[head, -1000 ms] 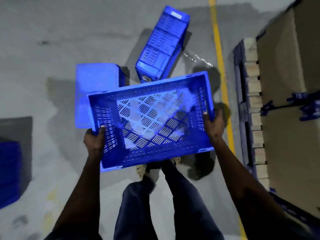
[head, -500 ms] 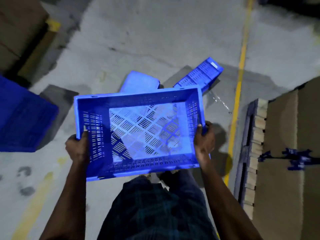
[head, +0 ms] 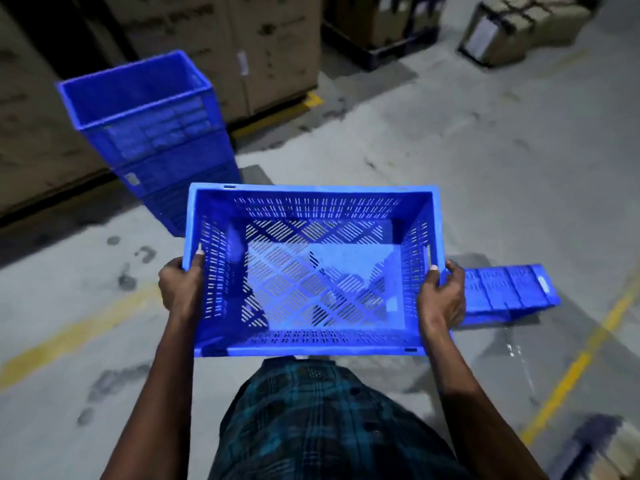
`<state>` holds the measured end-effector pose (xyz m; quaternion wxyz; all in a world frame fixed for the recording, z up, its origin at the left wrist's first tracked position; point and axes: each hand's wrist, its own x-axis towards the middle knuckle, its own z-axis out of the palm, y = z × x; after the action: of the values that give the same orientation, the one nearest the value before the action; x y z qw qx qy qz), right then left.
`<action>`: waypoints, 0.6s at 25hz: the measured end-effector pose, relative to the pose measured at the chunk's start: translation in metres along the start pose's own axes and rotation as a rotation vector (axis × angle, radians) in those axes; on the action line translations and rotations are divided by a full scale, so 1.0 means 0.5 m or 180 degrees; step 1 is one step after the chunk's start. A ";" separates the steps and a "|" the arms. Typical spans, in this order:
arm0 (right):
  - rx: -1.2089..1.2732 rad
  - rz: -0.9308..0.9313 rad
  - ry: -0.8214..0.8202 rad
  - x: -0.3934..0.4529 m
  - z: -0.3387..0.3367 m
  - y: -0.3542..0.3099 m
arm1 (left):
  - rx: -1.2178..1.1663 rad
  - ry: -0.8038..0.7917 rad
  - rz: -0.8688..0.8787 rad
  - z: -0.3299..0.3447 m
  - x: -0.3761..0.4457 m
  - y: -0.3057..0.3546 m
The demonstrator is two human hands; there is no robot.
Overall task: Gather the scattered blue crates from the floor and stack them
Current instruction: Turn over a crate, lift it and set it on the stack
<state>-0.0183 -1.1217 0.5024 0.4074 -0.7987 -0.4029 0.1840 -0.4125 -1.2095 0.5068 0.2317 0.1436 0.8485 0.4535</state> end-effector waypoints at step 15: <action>0.0455 -0.0611 -0.0761 -0.061 0.502 -0.499 | -0.0254 0.1333 -0.0294 -0.204 0.416 0.160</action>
<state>-0.3162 -0.9342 0.5502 0.4280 -0.6980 -0.5087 0.2661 -0.6401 -1.1430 0.5680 0.0764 -0.0020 0.8652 0.4956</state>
